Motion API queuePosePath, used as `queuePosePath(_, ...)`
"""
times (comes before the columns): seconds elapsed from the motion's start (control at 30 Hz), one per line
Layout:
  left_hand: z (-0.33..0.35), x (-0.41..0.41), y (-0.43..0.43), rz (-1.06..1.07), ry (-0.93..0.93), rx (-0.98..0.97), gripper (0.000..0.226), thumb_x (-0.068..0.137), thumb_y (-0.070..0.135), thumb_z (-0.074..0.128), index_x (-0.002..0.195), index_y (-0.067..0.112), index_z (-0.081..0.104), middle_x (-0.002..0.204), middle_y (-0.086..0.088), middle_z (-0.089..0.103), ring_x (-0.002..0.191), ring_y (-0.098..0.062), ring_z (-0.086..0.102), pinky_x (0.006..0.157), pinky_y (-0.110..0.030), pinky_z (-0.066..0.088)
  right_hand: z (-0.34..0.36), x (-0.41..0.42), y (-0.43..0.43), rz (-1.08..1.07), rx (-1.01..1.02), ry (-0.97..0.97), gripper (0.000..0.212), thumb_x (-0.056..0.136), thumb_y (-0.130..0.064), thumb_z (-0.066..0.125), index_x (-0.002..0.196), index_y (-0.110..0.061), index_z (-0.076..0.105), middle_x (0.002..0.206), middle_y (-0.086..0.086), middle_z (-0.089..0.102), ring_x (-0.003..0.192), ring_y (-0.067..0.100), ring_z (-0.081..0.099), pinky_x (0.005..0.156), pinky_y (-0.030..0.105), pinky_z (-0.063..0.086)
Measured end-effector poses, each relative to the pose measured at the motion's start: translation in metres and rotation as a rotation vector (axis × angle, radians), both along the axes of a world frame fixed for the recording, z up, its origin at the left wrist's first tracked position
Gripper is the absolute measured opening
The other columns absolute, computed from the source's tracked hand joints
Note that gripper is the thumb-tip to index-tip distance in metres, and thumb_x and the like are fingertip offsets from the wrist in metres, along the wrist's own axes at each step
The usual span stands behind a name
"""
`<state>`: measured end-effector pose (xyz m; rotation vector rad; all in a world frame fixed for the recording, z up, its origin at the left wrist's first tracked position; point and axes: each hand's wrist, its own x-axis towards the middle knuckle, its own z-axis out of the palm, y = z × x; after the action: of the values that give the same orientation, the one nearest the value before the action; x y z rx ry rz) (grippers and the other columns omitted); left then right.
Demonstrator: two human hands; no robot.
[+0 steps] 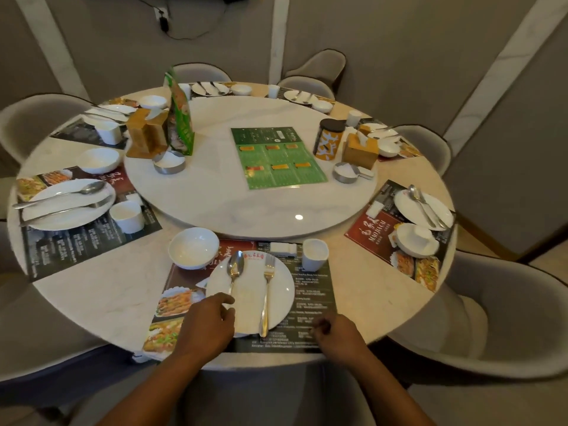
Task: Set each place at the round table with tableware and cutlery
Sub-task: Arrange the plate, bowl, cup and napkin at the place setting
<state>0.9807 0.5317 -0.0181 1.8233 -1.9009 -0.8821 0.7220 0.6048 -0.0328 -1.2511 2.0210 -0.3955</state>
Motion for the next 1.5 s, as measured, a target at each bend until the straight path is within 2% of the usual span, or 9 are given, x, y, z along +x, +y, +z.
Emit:
queuePosePath(0.07,0.002,-0.014,0.013,-0.083,0.006,-0.002,0.020,0.093,0.027,0.061,0.112,0.030,0.063,0.083,0.009,0.065,0.071,-0.005,0.061,0.065,-0.017,0.049,0.007,-0.007,0.025,0.026,0.011,0.000,0.009,0.090,-0.024,0.062,0.096,-0.029,0.065,0.095,-0.010,0.068,0.088,0.007,0.064,0.074,0.015,0.049)
queuePosePath(0.4,0.012,-0.067,0.083,-0.319,0.087,-0.012,0.021,0.092,0.025,0.060,0.112,0.027,0.068,0.099,0.006,0.070,0.081,-0.007,0.061,0.067,-0.015,0.046,0.045,-0.061,0.124,0.015,0.095,0.108,0.015,0.089,-0.024,0.066,0.104,-0.028,0.064,0.087,-0.009,0.066,0.079,0.005,0.063,0.062,0.014,0.046)
queuePosePath(0.57,0.023,-0.114,0.082,-0.316,0.114,-0.056,0.018,0.092,0.026,0.061,0.110,0.026,0.067,0.093,0.012,0.065,0.080,-0.003,0.060,0.064,-0.011,0.044,0.060,-0.121,0.126,0.003,0.067,0.115,0.015,0.091,-0.026,0.067,0.105,-0.029,0.062,0.091,-0.009,0.064,0.082,0.004,0.060,0.067,0.016,0.043)
queuePosePath(0.67,0.027,-0.165,0.078,-0.316,0.137,-0.089,0.015,0.091,0.021,0.061,0.103,0.025,0.068,0.089,0.010,0.067,0.076,-0.004,0.063,0.067,-0.022,0.053,0.062,-0.169,0.118,0.054,0.029,0.169,0.016,0.091,-0.028,0.066,0.107,-0.026,0.064,0.097,-0.007,0.064,0.088,0.008,0.060,0.076,0.023,0.050)
queuePosePath(0.77,0.026,-0.225,0.077,-0.271,0.140,-0.100,0.019,0.088,0.023,0.061,0.106,0.025,0.066,0.088,0.005,0.068,0.076,-0.010,0.064,0.073,-0.033,0.057,0.062,-0.221,0.108,0.101,0.004,0.193,0.023,0.090,-0.028,0.066,0.113,-0.025,0.067,0.104,-0.004,0.066,0.094,0.014,0.062,0.086,0.035,0.056)
queuePosePath(1.0,0.022,-0.348,0.083,-0.143,0.086,-0.068,0.034,0.087,0.029,0.064,0.122,0.029,0.062,0.103,0.008,0.063,0.088,-0.010,0.061,0.081,-0.026,0.052,0.070,-0.331,0.077,0.178,-0.038,0.257,0.031,0.091,-0.028,0.063,0.121,-0.021,0.066,0.109,-0.002,0.069,0.097,0.016,0.063,0.087,0.035,0.056)
queuePosePath(1.13,0.022,-0.380,0.081,-0.047,0.066,-0.024,0.038,0.087,0.030,0.066,0.125,0.032,0.058,0.110,0.008,0.063,0.091,-0.011,0.062,0.084,-0.027,0.054,0.082,-0.368,0.048,0.228,-0.094,0.263,0.033,0.091,-0.028,0.061,0.124,-0.023,0.062,0.113,-0.002,0.067,0.101,0.017,0.062,0.083,0.030,0.052)
queuePosePath(1.3,0.018,-0.396,0.059,0.063,0.022,-0.017,0.037,0.088,0.032,0.065,0.125,0.032,0.058,0.110,0.009,0.064,0.089,-0.010,0.062,0.084,-0.026,0.053,0.083,-0.390,0.000,0.226,-0.171,0.191,0.030,0.089,-0.026,0.068,0.117,-0.020,0.063,0.099,-0.005,0.066,0.093,0.015,0.062,0.085,0.036,0.055)
queuePosePath(1.5,0.007,-0.435,0.013,0.161,0.088,0.022,0.039,0.090,0.033,0.065,0.128,0.030,0.056,0.118,0.005,0.065,0.093,-0.012,0.064,0.085,-0.029,0.055,0.070,-0.412,-0.068,0.288,-0.225,0.186,0.047,0.087,-0.025,0.072,0.131,-0.021,0.056,0.124,0.000,0.061,0.111,0.017,0.059,0.093,0.035,0.052)
